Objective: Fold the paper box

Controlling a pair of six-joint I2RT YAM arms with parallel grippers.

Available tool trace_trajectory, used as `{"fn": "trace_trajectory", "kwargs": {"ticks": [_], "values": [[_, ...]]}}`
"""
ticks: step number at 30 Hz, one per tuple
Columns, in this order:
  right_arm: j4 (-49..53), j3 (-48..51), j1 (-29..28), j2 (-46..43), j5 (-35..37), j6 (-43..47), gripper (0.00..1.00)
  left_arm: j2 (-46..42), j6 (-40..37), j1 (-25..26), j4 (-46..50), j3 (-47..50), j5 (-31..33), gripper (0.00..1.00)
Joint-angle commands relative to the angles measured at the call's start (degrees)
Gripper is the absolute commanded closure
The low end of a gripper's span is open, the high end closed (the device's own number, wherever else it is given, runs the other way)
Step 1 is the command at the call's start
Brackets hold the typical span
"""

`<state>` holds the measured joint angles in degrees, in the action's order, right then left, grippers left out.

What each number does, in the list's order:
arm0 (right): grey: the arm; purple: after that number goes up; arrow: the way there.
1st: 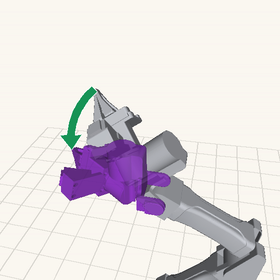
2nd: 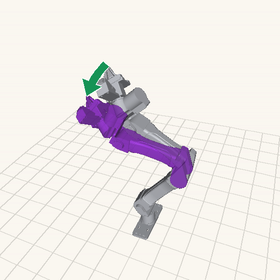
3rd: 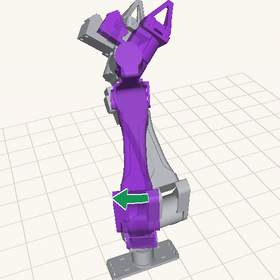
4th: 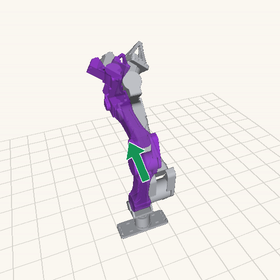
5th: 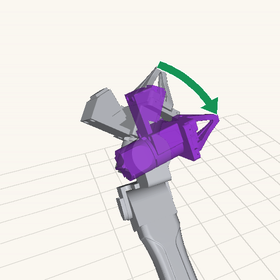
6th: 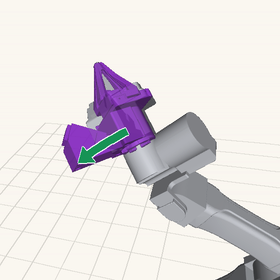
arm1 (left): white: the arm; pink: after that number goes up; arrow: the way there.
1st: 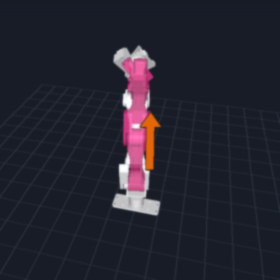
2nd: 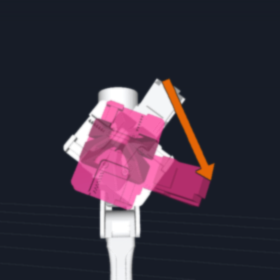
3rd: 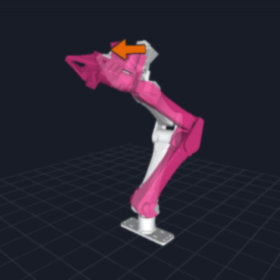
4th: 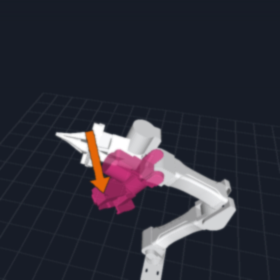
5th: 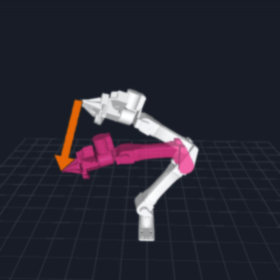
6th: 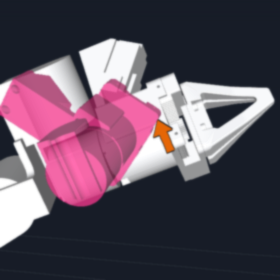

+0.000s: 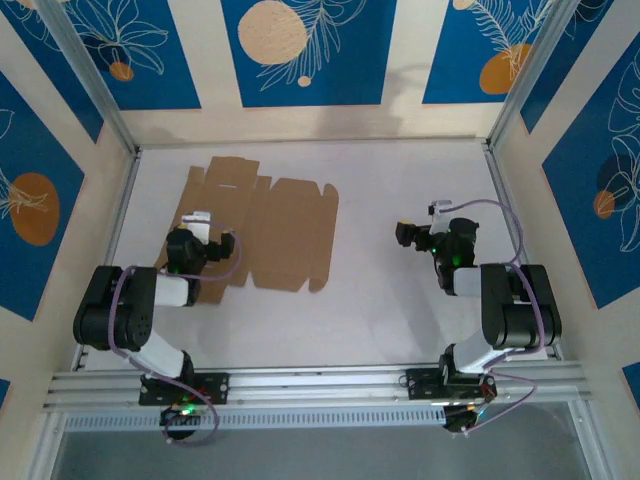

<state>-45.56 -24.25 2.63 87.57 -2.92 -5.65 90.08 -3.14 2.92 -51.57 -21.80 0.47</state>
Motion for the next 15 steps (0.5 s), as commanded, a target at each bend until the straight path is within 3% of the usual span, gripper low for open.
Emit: {"fn": "trace_trajectory", "kwargs": {"ticks": [1, 15], "values": [[-0.41, 0.04, -0.26, -0.07, 0.61, -0.06, 0.01, -0.63, 0.21, 0.33, -1.16, -0.04, -0.03, 0.00], [-0.41, 0.01, -0.08, -0.12, 0.29, -0.06, 0.01, -0.62, 0.23, 0.32, -1.12, -0.08, -0.03, 0.00]]}}
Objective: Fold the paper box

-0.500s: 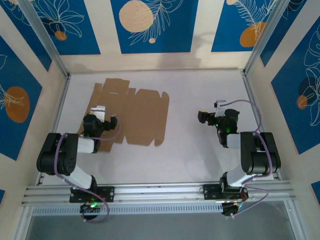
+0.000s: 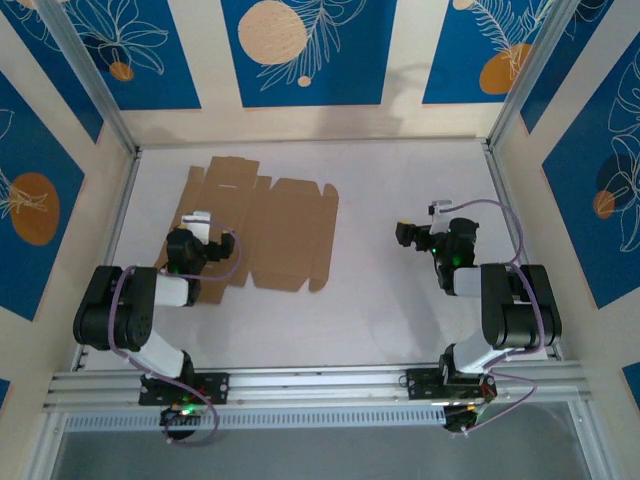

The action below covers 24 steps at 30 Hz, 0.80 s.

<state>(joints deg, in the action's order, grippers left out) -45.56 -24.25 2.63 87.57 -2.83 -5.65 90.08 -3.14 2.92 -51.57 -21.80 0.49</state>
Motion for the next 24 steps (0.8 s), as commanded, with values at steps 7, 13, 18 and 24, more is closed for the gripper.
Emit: {"fn": "trace_trajectory", "kwargs": {"ticks": [7, 13, 18, 24], "values": [[-0.60, 0.15, -0.60, -0.12, 0.19, 0.66, 0.01, -0.62, 0.08, 0.42, -1.07, -0.08, 0.33, 0.00], [-1.86, 0.76, 0.73, -0.12, -4.36, 0.71, 0.01, -0.61, 0.15, 0.38, -0.97, -0.17, 0.12, 0.00], [-2.33, 0.96, 0.97, -0.07, -5.07, 0.47, 0.01, -0.69, 0.15, 0.42, -0.99, -0.12, 0.13, 0.00], [13.81, -5.52, -1.09, -7.05, -6.54, 3.28, 0.01, -8.01, -1.49, 1.39, 6.75, -0.87, -0.73, 0.00]]}}
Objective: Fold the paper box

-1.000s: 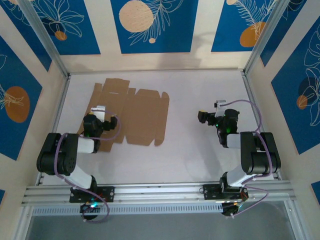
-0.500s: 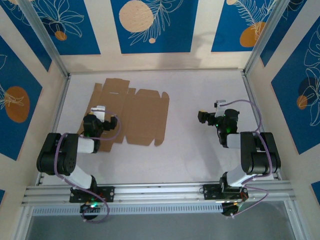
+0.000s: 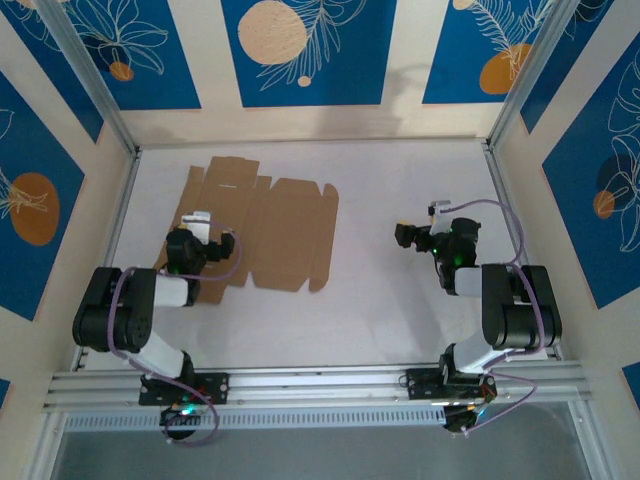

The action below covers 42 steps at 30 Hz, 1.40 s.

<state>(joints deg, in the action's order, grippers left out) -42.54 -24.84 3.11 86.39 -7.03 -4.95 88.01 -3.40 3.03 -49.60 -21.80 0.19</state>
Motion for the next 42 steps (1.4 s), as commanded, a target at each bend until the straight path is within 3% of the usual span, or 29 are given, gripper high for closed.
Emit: {"fn": "trace_trajectory", "kwargs": {"ticks": [1, 3, 6, 10, 12, 14, 16, 17, 19, 21, 23, 25, 28, 30, 32, 34, 38, 42], "values": [[18.93, -8.52, -3.68, -8.30, 0.13, 3.58, 0.01, -8.90, -1.55, 2.24, 9.29, -1.99, 2.22, 0.00], [26.61, -13.93, -8.73, -13.26, 4.75, 3.10, 0.01, -16.42, -0.11, 4.81, 14.32, -4.02, 8.07, 0.00], [29.00, -17.32, -19.26, -19.84, 9.58, 3.59, 0.01, -24.43, 7.36, 9.01, 20.74, -8.05, 11.01, 0.00], [38.81, -25.39, -34.39, -22.94, 16.25, 5.04, 0.01, -29.50, 22.59, 14.84, 46.32, -21.82, 8.78, 0.00], [46.13, -31.15, -39.41, -23.72, 19.56, 2.84, 0.01, -30.93, 24.14, 19.43, 58.60, -28.16, 8.24, 0.00], [55.44, -37.67, -40.90, -23.06, 20.82, -4.10, 0.01, -31.29, 21.96, 23.82, 69.77, -33.42, 11.33, 0.00], [70.43, -46.28, -39.33, -20.72, 18.35, -15.58, 0.01, -31.05, 23.21, 24.50, 79.74, -37.54, 11.91, 0.00], [74.69, -49.95, -36.91, -18.81, 12.77, -17.61, 0.01, -30.95, 23.75, 24.48, 83.79, -39.38, 13.57, 0.00], [75.23, -52.19, -30.67, -15.07, 0.46, -23.26, 0.01, -31.54, 32.57, 23.99, 88.78, -39.28, 22.46, 0.00], [72.89, -52.29, -27.26, -11.31, -5.84, -27.64, 0.06, -33.58, 34.06, 20.36, 85.09, -35.42, 14.95, 0.00], [78.91, -57.35, -28.47, -5.03, -2.70, -26.12, 0.08, -33.57, 37.03, 18.25, 85.99, -35.20, 7.60, 0.00], [81.57, -61.69, -31.73, 1.96, -2.45, -21.90, 0.01, -31.11, 36.43, 18.24, 88.57, -37.00, 2.17, 0.00], [84.73, -68.31, -36.07, 13.94, 5.53, -18.45, 0.03, -28.45, 36.73, 18.24, 90.26, -37.17, -1.27, 0.00], [89.46, -75.57, -36.24, 24.13, 9.54, -16.97, 0.23, -29.54, 39.01, 18.24, 88.24, -33.55, -0.68, 0.00], [89.66, -80.44, -34.61, 31.59, 3.97, -17.58, 0.45, -30.55, 40.35, 18.18, 84.84, -29.87, -0.40, 0.00], [85.72, -82.61, -33.30, 36.71, -1.33, -19.20, 0.61, -30.05, 42.13, 17.98, 83.22, -27.99, -0.39, 0.00], [87.59, -94.69, -31.99, 47.98, -2.26, -19.10, 1.00, -24.09, 44.54, 16.66, 82.46, -27.87, -1.53, 0.02], [92.51, -106.65, -31.59, 57.84, -0.43, -18.57, 1.00, -18.14, 47.32, 14.26, 78.55, -26.52, -4.10, 0.17]]}}
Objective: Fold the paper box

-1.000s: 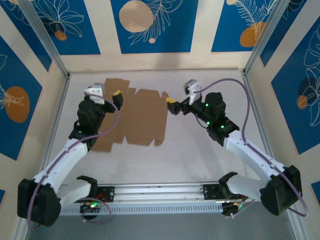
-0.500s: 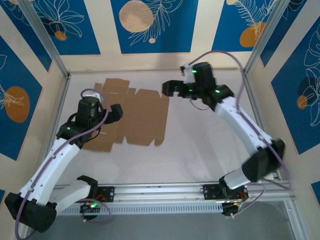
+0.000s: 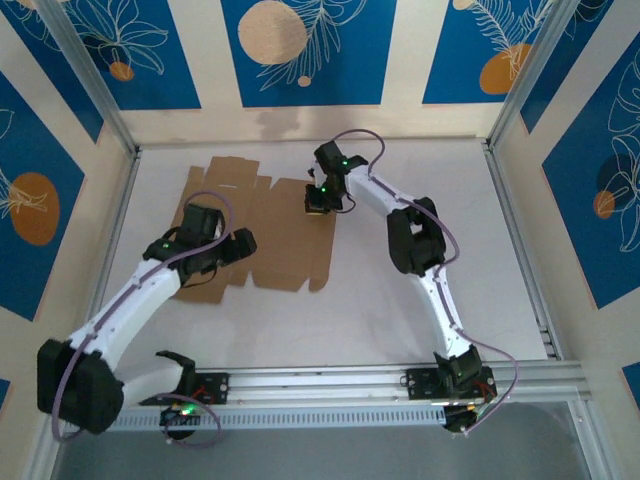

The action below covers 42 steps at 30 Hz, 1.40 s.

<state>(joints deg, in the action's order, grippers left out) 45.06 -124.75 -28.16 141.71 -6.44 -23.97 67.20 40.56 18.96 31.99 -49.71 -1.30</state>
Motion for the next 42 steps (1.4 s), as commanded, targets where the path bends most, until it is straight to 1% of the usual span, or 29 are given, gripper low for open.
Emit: {"fn": "trace_trajectory", "kwargs": {"ticks": [1, 3, 5, 6, 8, 11, 12, 14, 16, 18, 20, 22, 25, 29, 33, 35, 38, 40, 42], "values": [[5.59, -8.57, -0.11, 4.12, -0.17, 0.35, 1.00, 3.79, 4.14, -2.27, -4.36, 1.82, -2.89, 0.24], [6.36, -9.67, 0.47, 5.73, 1.54, -0.48, 1.00, 6.26, 5.50, -3.32, -6.23, 2.16, -3.67, 0.39], [6.52, -8.63, 1.40, 5.99, 2.98, -1.40, 1.00, 8.80, 7.01, -4.46, -7.99, 2.16, -4.84, 0.57], [6.45, -7.87, 1.82, 5.80, 3.74, -1.81, 1.00, 9.88, 7.84, -4.87, -8.88, 2.21, -5.46, 0.63], [5.56, -4.96, 2.35, 4.57, 6.24, -2.23, 1.00, 12.26, 10.33, -5.72, -11.43, 2.80, -6.27, 0.82], [3.19, 1.18, 2.61, 2.01, 8.80, -2.28, 1.00, 16.69, 13.10, -5.85, -14.49, 2.49, -6.86, 0.98], [3.03, 2.48, 2.86, 1.52, 8.93, -2.41, 1.00, 18.34, 13.97, -5.87, -15.22, 2.15, -7.03, 1.00], [2.75, 5.19, 3.24, 0.82, 9.34, -2.70, 1.00, 21.19, 17.30, -5.95, -15.97, 1.80, -6.49, 1.00], [1.32, 9.08, 3.71, -0.89, 11.03, -3.21, 1.00, 22.74, 20.24, -5.95, -19.80, 3.34, -5.64, 1.00], [-1.84, 15.22, 4.34, -4.07, 11.33, -4.70, 1.00, 24.82, 22.75, -5.89, -20.98, 3.24, -4.86, 1.00], [-5.73, 22.44, 4.61, -8.19, 11.58, -6.18, 1.00, 28.18, 23.74, -5.78, -19.93, 1.00, -4.21, 1.00], [-8.29, 29.00, 4.28, -12.06, 12.85, -7.29, 1.00, 30.60, 23.98, -5.81, -20.61, -0.72, -4.11, 1.00], [-12.33, 39.09, 2.84, -17.78, 11.14, -7.86, 1.00, 33.78, 23.00, -6.16, -20.66, -3.11, -2.19, 1.00], [-13.38, 49.26, -0.25, -24.39, 10.94, -8.46, 1.00, 40.28, 21.14, -6.66, -18.36, -9.12, -4.75, 1.00], [-13.30, 55.25, -4.02, -29.19, 7.50, -8.82, 1.00, 44.04, 18.34, -6.65, -15.94, -14.75, -7.03, 1.00], [-12.19, 56.02, -6.96, -30.27, 5.26, -8.32, 1.00, 45.37, 16.70, -6.61, -13.88, -17.53, -8.22, 1.00], [-11.32, 56.56, -10.10, -31.56, 4.78, -8.44, 1.00, 45.83, 14.14, -6.48, -11.47, -20.06, -9.16, 1.00], [-11.22, 56.85, -10.39, -32.32, 3.66, -9.61, 1.00, 44.68, 12.61, -6.47, -10.37, -20.26, -8.78, 1.00], [-11.54, 57.21, -10.14, -33.19, 0.82, -10.98, 0.99, 42.72, 9.29, -6.59, -10.29, -20.40, -8.63, 0.98]]}}
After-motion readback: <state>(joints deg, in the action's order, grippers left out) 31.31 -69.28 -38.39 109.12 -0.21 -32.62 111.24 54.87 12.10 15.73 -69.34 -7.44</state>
